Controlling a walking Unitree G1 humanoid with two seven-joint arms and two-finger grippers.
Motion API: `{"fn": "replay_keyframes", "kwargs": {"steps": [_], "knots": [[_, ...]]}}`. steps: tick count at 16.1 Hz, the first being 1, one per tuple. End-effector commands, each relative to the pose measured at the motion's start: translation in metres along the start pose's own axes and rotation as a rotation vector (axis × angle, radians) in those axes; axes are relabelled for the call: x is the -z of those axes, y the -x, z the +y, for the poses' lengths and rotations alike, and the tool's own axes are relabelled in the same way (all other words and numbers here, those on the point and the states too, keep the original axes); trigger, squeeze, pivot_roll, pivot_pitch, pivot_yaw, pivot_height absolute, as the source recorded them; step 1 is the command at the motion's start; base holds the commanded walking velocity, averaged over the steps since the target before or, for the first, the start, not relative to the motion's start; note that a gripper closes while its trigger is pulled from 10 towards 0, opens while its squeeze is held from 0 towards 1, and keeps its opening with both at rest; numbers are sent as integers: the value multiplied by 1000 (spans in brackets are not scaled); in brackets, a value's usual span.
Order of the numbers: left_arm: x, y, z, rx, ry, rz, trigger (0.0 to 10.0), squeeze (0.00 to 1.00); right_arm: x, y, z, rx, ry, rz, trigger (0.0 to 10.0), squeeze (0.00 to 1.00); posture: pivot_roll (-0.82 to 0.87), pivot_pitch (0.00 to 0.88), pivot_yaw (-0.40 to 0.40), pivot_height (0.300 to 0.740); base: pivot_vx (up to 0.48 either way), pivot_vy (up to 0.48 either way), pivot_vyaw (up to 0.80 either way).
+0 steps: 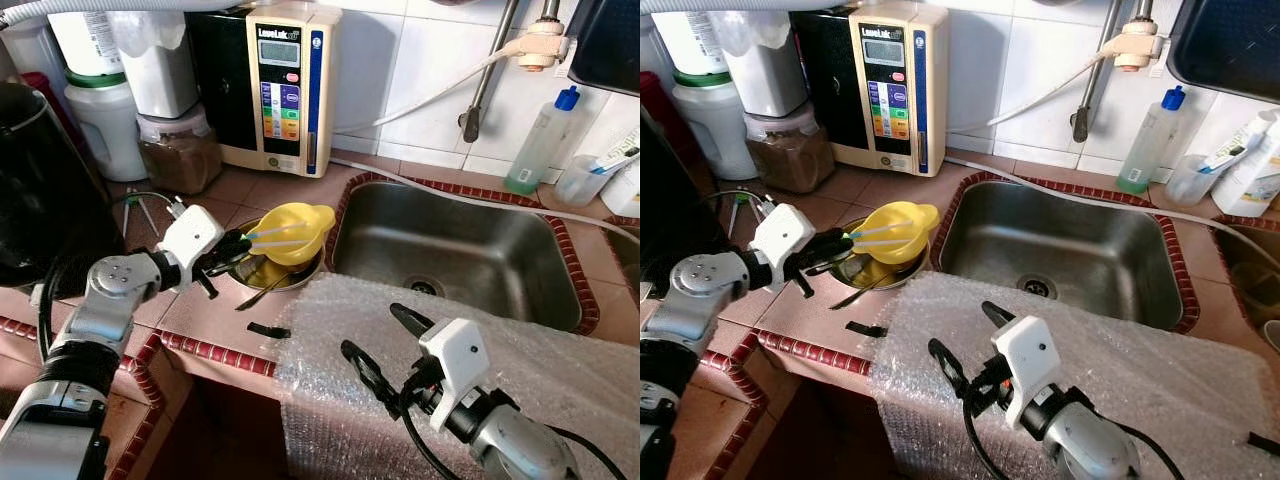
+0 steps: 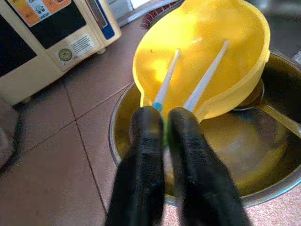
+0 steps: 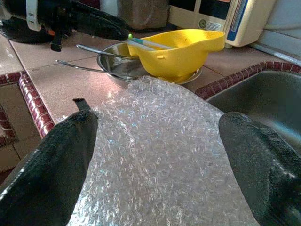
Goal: Kitchen organization
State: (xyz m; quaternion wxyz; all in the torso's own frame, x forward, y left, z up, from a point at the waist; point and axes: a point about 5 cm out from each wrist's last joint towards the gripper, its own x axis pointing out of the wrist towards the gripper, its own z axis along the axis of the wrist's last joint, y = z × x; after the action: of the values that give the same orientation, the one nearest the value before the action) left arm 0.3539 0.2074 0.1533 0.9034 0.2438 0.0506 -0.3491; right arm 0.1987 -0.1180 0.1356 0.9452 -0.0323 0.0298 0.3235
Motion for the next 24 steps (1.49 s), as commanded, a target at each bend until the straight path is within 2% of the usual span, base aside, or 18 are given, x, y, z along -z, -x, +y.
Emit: {"fn": "replay_keyframes", "kwargs": {"steps": [1,6,7,8,10,12,13,14,16,20,22,24], "knots": [[-11,0,5,-1,-50,-19,0,0,2,0,-1,-6,4,9,10000,0,78,0,-9,740,0,0,0],[-15,5,14,-67,-41,-57,0,0,5,-1,-4,-6,4,12,10000,0,77,0,-10,740,0,0,0],[-18,7,23,-178,-9,-102,0,0,5,-1,-4,-6,6,12,10000,0,78,0,-10,740,0,0,0],[-17,8,27,-216,55,-123,10000,1000,6,-1,-4,-7,6,13,10000,0,77,0,-9,740,0,0,0],[-8,8,27,-258,195,-127,10000,1000,6,-1,-3,-8,5,14,10000,0,77,0,-5,740,0,0,0],[5,6,22,-291,396,-146,10000,1000,7,-1,-3,-7,4,13,10000,0,75,0,-3,740,0,0,0],[7,6,20,-287,423,-151,10000,1000,7,-1,-3,-6,3,12,10000,0,75,0,-3,740,0,0,0],[9,6,17,-277,491,-176,10000,1000,8,-1,-3,-4,4,13,10000,0,71,0,2,740,0,0,0],[19,16,6,-205,594,-200,10000,1000,8,1,-3,3,1,15,10000,0,77,0,1,740,0,0,0],[30,27,5,-179,727,-171,10000,1000,8,-1,-4,-8,3,14,10000,0,93,0,-8,740,0,0,0],[30,32,4,-173,732,-168,10000,1000,8,-2,-4,-16,6,14,10000,0,100,0,-14,740,0,0,0],[27,33,5,-179,796,-190,10000,1000,7,-4,-3,-25,5,11,10000,0,103,0,-15,740,0,0,0]]}}
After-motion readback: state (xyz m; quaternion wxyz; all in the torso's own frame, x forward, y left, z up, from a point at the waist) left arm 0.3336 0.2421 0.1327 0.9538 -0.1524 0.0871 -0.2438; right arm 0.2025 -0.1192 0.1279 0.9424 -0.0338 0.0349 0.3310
